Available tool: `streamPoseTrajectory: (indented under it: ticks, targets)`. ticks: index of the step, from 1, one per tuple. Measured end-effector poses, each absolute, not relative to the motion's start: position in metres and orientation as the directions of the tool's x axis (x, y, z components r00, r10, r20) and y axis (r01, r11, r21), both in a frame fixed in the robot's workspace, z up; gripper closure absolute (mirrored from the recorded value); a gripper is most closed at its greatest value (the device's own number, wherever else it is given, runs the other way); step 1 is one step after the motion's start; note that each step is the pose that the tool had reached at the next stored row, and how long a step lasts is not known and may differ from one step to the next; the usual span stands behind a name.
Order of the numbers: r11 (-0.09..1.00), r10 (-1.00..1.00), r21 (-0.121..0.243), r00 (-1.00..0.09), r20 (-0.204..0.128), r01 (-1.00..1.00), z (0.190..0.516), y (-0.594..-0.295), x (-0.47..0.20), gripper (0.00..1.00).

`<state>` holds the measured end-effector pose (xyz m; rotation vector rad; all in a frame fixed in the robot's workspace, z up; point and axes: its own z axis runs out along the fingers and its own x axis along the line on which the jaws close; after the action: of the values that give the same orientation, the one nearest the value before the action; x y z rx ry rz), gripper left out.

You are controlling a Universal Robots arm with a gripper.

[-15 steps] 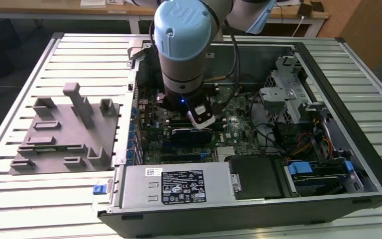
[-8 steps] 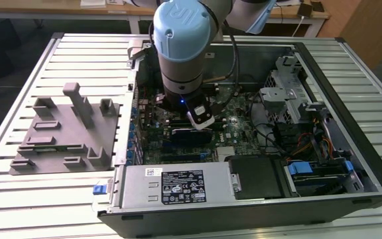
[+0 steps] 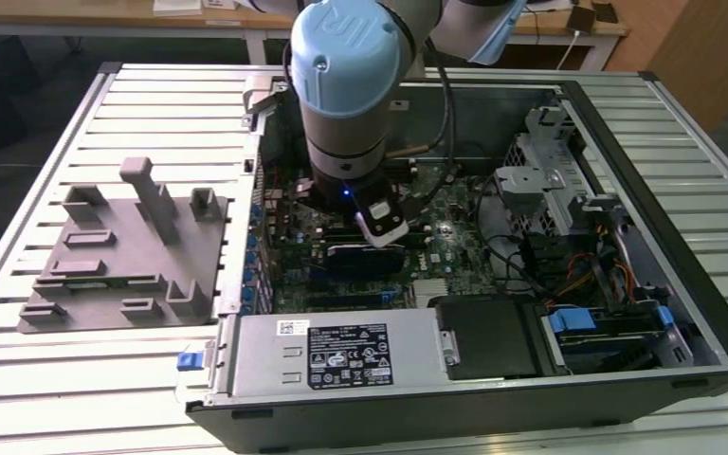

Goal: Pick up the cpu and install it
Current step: 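Install the second cpu locking lever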

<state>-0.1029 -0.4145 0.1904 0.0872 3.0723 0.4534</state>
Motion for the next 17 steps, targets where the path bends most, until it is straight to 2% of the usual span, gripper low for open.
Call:
streamPoseTrajectory:
  ticks: [11, 17]
  targets:
    - [0.956, 0.06, 0.289, -0.998, -0.026, 0.05, 0.19, -0.415, -0.105, 0.89]
    - [0.956, 0.06, 0.29, -0.998, -0.026, 0.05, 0.206, -0.415, -0.105, 0.89]
